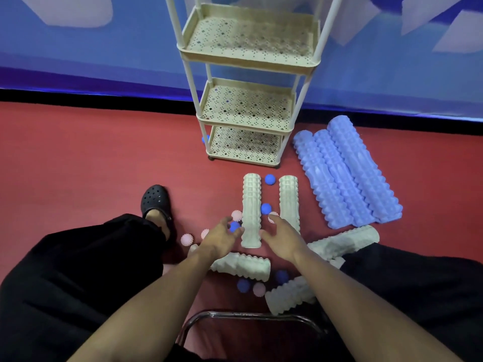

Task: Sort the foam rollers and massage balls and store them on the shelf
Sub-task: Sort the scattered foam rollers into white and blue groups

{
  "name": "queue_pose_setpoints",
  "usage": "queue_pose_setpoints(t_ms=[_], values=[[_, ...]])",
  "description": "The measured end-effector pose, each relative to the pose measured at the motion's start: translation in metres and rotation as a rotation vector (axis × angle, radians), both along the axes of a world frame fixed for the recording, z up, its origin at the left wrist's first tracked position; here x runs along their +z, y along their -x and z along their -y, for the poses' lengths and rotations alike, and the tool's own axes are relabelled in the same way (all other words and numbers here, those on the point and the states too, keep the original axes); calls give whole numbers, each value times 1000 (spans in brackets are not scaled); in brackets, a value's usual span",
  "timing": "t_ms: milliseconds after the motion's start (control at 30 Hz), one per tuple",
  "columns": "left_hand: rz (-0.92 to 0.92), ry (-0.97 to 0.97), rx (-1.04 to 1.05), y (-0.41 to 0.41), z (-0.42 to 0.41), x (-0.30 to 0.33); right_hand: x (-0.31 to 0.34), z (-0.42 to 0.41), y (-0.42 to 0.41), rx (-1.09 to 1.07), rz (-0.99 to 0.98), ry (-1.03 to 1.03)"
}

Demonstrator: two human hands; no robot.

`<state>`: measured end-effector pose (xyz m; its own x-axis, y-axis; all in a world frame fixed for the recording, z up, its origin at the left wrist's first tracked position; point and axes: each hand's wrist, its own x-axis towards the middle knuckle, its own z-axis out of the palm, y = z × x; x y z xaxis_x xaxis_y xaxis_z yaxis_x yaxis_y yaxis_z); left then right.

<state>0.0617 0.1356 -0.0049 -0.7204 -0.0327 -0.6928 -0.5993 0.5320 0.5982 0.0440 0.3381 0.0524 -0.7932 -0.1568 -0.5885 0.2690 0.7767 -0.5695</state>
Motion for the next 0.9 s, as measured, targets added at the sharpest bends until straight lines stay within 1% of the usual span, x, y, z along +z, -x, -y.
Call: queue_pose_setpoints(t_ms=[67,200,300,400,500,567,700,800,867,900], values=[[32,8,-25,12,-3,-18,-17,1,12,-4,29,11],[121,-41,100,39,-11,-62,-54,0,40,-37,116,12],[168,-42,144,59,-18,-94,-91,-2,61,-58,175,-6],[199,-92,215,77,-27,-123,-124,1,80,-54,218,-32],[217,-86,217,96,-33,-151,-157,6,94,-81,297,3],[250,-43,162,106,-34,-167,-179,12,100,-142,376,66],[307,-69,255,119,-41,-187,-217,21,108,-426,532,256],[350,-117,312,122,-48,-184,-239,24,105,-489,583,328],[364,-116,375,122,-49,-185,-212,30,109,-543,605,331],[373,-125,380,120,-48,-183,-209,32,107,-574,629,360]])
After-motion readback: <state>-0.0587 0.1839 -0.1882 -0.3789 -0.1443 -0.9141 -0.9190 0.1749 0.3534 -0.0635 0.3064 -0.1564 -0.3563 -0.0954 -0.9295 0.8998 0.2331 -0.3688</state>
